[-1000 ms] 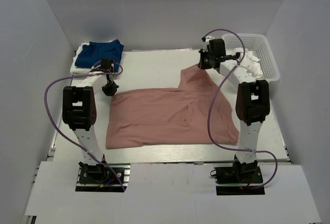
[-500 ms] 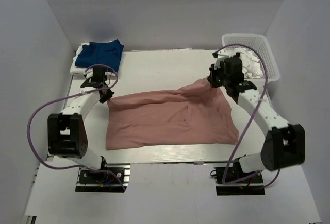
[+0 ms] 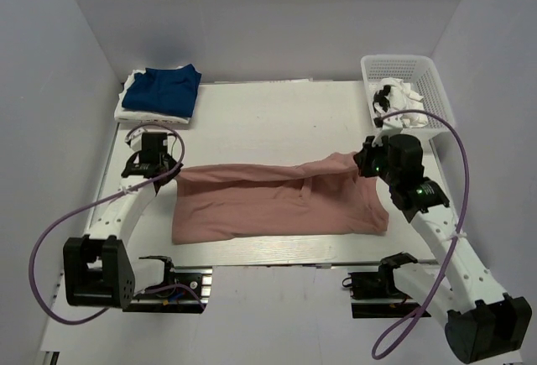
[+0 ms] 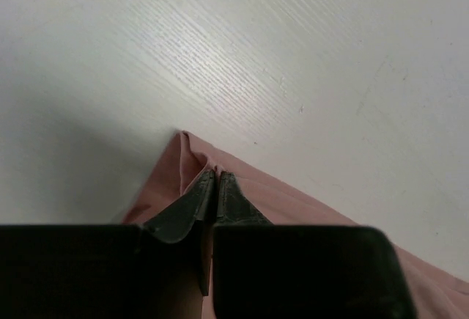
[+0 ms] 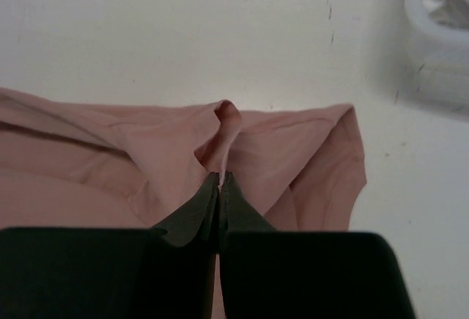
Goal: Fold and stack the t-shirts
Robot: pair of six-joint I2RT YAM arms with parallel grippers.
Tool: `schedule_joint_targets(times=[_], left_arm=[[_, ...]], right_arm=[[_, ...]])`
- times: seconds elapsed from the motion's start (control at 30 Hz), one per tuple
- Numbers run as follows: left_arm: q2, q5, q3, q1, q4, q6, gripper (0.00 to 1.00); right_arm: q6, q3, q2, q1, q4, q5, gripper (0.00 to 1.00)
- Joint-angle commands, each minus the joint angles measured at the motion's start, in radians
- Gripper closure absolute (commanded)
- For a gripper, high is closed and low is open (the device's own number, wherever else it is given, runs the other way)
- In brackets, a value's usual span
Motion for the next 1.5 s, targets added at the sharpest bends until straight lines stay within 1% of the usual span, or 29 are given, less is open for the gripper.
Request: schedule_joint_targets(times=[0.0,0.1,0.2,0.23,0.27,0.3,0.33,0.37,0.4,0.43,0.47,0.5,0.53,0.57,0.6,0.63,0.7,0.73,0.77,0.83,0.87,1.03,1.13,1.17,1.2,1.23,1.3,1.33,1.47], left_arm=[[-0.105,-0.034,-0.054,0.001,-0.003,-0.081,1.0],[-0.161,-0.043,-0.122,0.001,-0.036,-0.138,1.0],[-0.181,-0.043,-0.183,0.001,-0.066,-0.183,1.0],[-0.181,-0.043,-0.203,0.001,-0.066,-0.192,0.97],[-0.181,-0.043,-0.203,0.001,-0.1,-0.192,0.9],[-0.181,-0.043,-0.214,0.001,-0.118,-0.204,0.82],[-0.181,-0.043,-0.214,0.001,-0.14,-0.222,0.7],[-0.181,-0.043,-0.224,0.001,-0.187,-0.235,0.61],[-0.181,-0.043,-0.225,0.001,-0.212,-0.235,0.55],[-0.181,-0.058,-0.225,0.001,-0.239,-0.264,0.49],[-0.19,-0.078,-0.211,0.001,-0.262,-0.264,0.42],[-0.207,-0.089,-0.202,0.001,-0.299,-0.264,0.32],[-0.218,-0.098,-0.18,0.001,-0.316,-0.276,0.09],[-0.231,-0.098,-0.171,0.001,-0.316,-0.276,0.01],[-0.257,-0.098,-0.162,0.001,-0.316,-0.276,0.01],[-0.27,-0.098,-0.151,0.001,-0.307,-0.249,0.01],[-0.279,-0.04,-0.151,0.001,-0.264,-0.217,0.01],[-0.291,0.015,-0.151,0.001,-0.211,-0.179,0.01],[-0.291,0.043,-0.142,0.001,-0.188,-0.163,0.01],[-0.265,0.116,-0.142,0.001,-0.146,-0.138,0.01],[-0.233,0.135,-0.133,0.001,-0.146,-0.138,0.01],[-0.132,0.216,-0.142,0.013,-0.146,-0.147,0.01],[-0.09,0.207,-0.152,0.013,-0.146,-0.195,0.01],[-0.08,0.207,-0.142,0.013,-0.146,-0.195,0.03],[-0.066,0.207,-0.133,0.013,-0.146,-0.235,0.03],[-0.066,0.198,-0.132,0.013,-0.146,-0.252,0.05],[-0.075,0.183,-0.132,0.013,-0.146,-0.304,0.05],[-0.075,0.183,-0.142,0.022,-0.134,-0.318,0.07],[-0.087,0.158,-0.151,0.033,-0.125,-0.373,0.08]], right_arm=[[0.053,-0.06,-0.044,0.002,-0.089,-0.026,1.0],[0.083,-0.118,-0.089,0.003,-0.143,-0.012,1.0],[0.154,-0.172,-0.142,0.002,-0.18,-0.014,0.99],[0.218,-0.202,-0.176,0.003,-0.208,-0.018,0.93],[0.246,-0.215,-0.182,0.0,-0.225,-0.021,0.84],[0.27,-0.224,-0.205,0.002,-0.28,-0.023,0.74],[0.356,-0.25,-0.225,0.003,-0.301,-0.015,0.7],[0.384,-0.258,-0.243,0.002,-0.318,-0.014,0.63],[0.419,-0.266,-0.253,-0.001,-0.337,-0.014,0.51],[0.431,-0.27,-0.271,0.002,-0.357,0.015,0.5],[0.436,-0.267,-0.289,0.002,-0.358,0.011,0.5],[0.444,-0.255,-0.299,-0.001,-0.359,0.029,0.5],[0.445,-0.246,-0.305,-0.001,-0.353,0.042,0.4],[0.429,-0.232,-0.31,0.0,-0.345,0.052,0.28],[0.421,-0.22,-0.307,-0.001,-0.297,0.066,0.13],[0.404,-0.215,-0.296,-0.001,-0.276,0.06,0.1],[0.36,-0.206,-0.256,0.0,-0.224,0.028,0.1],[0.349,-0.203,-0.215,0.0,-0.191,-0.033,0.1],[0.334,-0.201,-0.173,0.002,-0.16,-0.047,0.1],[0.312,-0.204,-0.112,0.002,-0.094,-0.108,0.1],[0.309,-0.207,-0.062,0.005,-0.08,-0.116,0.1],[0.275,-0.223,0.019,0.012,0.023,-0.162,0.1],[0.261,-0.233,0.061,0.029,0.06,-0.184,0.1],[0.261,-0.235,0.068,0.029,0.063,-0.185,0.1],[0.257,-0.239,0.072,0.038,0.072,-0.188,0.1],[0.255,-0.24,0.094,0.042,0.072,-0.188,0.1],[0.246,-0.244,0.111,0.049,0.077,-0.196,0.1],[0.246,-0.244,0.126,0.051,0.077,-0.198,0.1],[0.234,-0.243,0.17,0.065,0.092,-0.211,0.1]])
